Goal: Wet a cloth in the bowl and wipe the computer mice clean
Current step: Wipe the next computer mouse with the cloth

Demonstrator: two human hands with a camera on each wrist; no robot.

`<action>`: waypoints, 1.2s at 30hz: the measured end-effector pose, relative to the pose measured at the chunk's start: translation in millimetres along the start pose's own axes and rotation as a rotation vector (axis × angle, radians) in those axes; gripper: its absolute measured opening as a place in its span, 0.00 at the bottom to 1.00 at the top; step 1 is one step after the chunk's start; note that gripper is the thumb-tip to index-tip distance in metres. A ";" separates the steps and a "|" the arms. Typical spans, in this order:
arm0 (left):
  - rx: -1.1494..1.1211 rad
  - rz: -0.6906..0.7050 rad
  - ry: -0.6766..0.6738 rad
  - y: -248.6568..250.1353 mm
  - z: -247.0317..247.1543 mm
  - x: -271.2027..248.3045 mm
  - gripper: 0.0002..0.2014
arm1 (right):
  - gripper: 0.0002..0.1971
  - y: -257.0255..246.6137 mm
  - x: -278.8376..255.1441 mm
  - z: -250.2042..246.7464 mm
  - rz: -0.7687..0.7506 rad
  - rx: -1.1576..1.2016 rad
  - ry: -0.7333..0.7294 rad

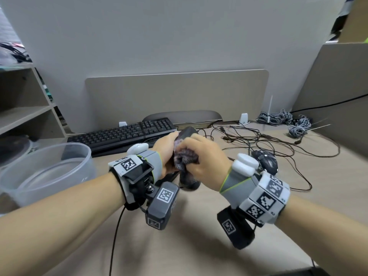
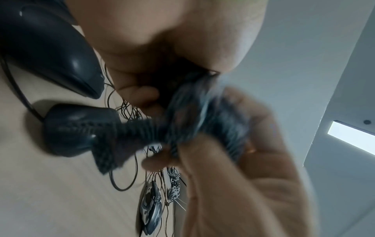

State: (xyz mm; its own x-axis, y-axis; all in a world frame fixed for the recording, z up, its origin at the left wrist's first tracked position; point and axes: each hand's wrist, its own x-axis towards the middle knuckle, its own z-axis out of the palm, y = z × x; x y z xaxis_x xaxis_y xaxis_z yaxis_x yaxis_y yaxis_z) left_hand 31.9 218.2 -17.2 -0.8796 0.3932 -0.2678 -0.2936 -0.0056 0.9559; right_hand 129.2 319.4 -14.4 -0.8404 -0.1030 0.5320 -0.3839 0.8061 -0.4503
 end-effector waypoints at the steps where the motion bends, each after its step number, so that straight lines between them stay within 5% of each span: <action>1: 0.014 -0.016 0.005 -0.5 -2.1 1.2 0.16 | 0.19 6.0 -1.4 -2.1 0.029 -0.016 -0.021; 6: 0.032 -0.002 0.009 -1.1 3.6 -3.8 0.16 | 0.18 34.7 19.0 -15.4 0.207 -0.070 0.081; 9: 0.061 0.006 0.010 3.9 7.3 -6.2 0.18 | 0.19 23.1 23.8 -13.8 0.142 -0.057 0.136; 14: 0.031 -0.050 -0.002 5.4 5.0 -7.3 0.18 | 0.18 8.2 0.7 -1.7 0.000 -0.002 0.026; 22: 0.103 -0.056 -0.065 -5.1 7.2 -15.1 0.20 | 0.18 59.4 25.9 -29.2 0.299 -0.047 0.191; 27: 0.078 -0.049 -0.063 -0.8 7.1 -15.9 0.21 | 0.17 52.7 19.7 -26.0 0.317 -0.024 0.215; 32: -0.017 -0.028 -0.128 9.8 5.1 -21.5 0.24 | 0.15 37.7 -5.8 -6.3 0.300 0.164 0.062; 36: -0.048 -0.019 -0.165 13.9 4.6 -23.1 0.23 | 0.16 48.5 10.5 -18.6 0.401 0.204 0.144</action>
State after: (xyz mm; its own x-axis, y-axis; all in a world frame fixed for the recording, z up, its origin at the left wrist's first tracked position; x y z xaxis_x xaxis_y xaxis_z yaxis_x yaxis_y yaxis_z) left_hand 49.9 213.3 2.9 -0.8013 0.5395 -0.2586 -0.3308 -0.0393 0.9429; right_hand 108.9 368.3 -17.3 -0.8818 0.2864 0.3747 -0.1191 0.6336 -0.7645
